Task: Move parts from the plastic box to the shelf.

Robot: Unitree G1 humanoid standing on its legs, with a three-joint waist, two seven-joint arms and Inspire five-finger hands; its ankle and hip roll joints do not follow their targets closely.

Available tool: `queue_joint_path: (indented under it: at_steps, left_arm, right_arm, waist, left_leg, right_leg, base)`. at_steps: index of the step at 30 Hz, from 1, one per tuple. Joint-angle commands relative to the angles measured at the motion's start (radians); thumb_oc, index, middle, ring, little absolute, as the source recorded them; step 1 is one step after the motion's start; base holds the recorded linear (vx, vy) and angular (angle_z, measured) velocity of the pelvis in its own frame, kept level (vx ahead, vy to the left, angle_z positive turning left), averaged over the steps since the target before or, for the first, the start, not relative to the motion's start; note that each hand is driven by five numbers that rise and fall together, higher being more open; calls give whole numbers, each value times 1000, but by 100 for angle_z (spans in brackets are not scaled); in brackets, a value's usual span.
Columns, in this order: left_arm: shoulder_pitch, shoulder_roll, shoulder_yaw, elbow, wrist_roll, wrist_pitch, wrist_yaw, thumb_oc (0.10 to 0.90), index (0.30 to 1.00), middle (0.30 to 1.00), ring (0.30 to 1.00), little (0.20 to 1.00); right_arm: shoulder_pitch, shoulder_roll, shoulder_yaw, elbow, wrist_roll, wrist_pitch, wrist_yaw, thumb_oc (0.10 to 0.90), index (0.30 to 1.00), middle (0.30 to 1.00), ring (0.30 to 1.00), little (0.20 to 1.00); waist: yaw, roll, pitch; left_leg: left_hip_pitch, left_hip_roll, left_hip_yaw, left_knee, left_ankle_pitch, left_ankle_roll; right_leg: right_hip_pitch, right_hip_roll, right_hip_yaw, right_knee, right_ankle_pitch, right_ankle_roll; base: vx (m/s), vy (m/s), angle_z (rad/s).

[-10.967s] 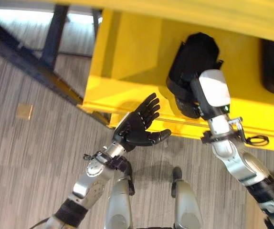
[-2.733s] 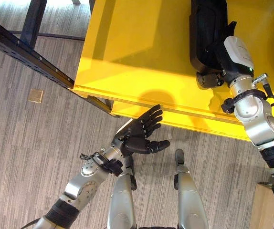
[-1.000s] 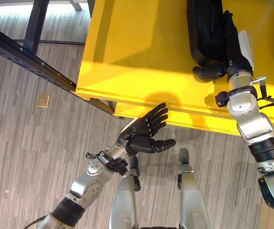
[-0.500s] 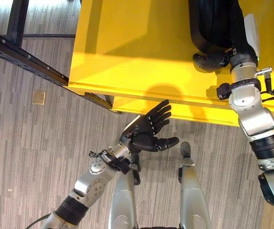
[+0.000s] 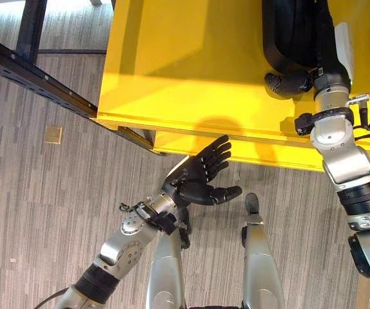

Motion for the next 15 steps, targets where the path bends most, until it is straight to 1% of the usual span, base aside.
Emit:
queue_joint_path:
  at_steps: [1, 4, 7, 8, 10, 13, 14, 15]
  left_arm:
    - [-17, -25, 14, -144, -12, -78, -24, 900, 1000, 1000, 1000, 1000]
    - [-6, -20, 21, -163, -12, -74, -13, 900, 1000, 1000, 1000, 1000]
    - [2, -16, 28, -173, -14, -72, -10, 900, 1000, 1000, 1000, 1000]
    - [8, -13, 33, -177, -18, -72, -7, 900, 1000, 1000, 1000, 1000]
    - [13, -11, 35, -180, -20, -74, -11, 900, 1000, 1000, 1000, 1000]
    - [25, -7, 43, -185, -21, -77, -22, 900, 1000, 1000, 1000, 1000]
    - [26, -6, 45, -187, -22, -76, -23, 900, 1000, 1000, 1000, 1000]
    - [31, 1, 50, -194, -27, -78, -24, 900, 1000, 1000, 1000, 1000]
  right_arm:
    - [46, -35, -11, 55, -29, 21, -9, 900, 1000, 1000, 1000, 1000]
    - [50, -52, -9, -64, -124, 31, 24, 900, 1000, 1000, 1000, 1000]
    - [55, -62, -7, -124, -185, 32, 31, 900, 1000, 1000, 1000, 1000]
    - [58, -69, -5, -168, -232, 49, 45, 900, 1000, 1000, 1000, 1000]
    - [62, -76, -1, -201, -265, 54, 53, 900, 1000, 1000, 1000, 1000]
    - [66, -103, 11, -249, -388, 98, 113, 900, 1000, 1000, 1000, 1000]
    - [66, -109, 13, -255, -395, 103, 122, 900, 1000, 1000, 1000, 1000]
    - [70, -133, 24, -297, -430, 148, 164, 900, 1000, 1000, 1000, 1000]
  waist:
    - [-1, 10, -10]
    - [-6, 5, -10]
    - [-9, 4, -10]
    - [-12, 3, -10]
    - [-14, 3, -10]
    - [-15, 3, -10]
    - [-15, 3, -10]
    - [-17, 1, -10]
  left_leg:
    - [57, -3, -79, -31, -41, -2]
    - [54, -6, -79, -27, -44, -1]
    - [47, -6, -78, -19, -47, 0]
    - [36, -9, -78, -8, -51, 1]
    - [26, -11, -78, -2, -52, 2]
    - [20, -13, -76, -2, -51, 3]
    - [19, -14, -76, -1, -51, 3]
    - [11, -13, -73, 1, -52, 3]
  right_leg:
    - [4, -4, -92, 184, -150, -52]
    - [4, -4, -90, 181, -148, -49]
    - [-1, -3, -85, 185, -148, -48]
    - [-10, -2, -84, 191, -148, -49]
    - [-18, -1, -82, 193, -148, -50]
    - [-22, 1, -80, 189, -145, -50]
    - [-24, 1, -80, 189, -145, -49]
    - [-30, 2, -80, 189, -142, -47]
  base:
    - [0, 0, 0]
    - [0, 0, 0]
    - [0, 0, 0]
    - [0, 0, 0]
    - [-7, 13, -2]
    - [-1, 7, -1]
    - [-3, 11, -5]
    - [-3, 1, -6]
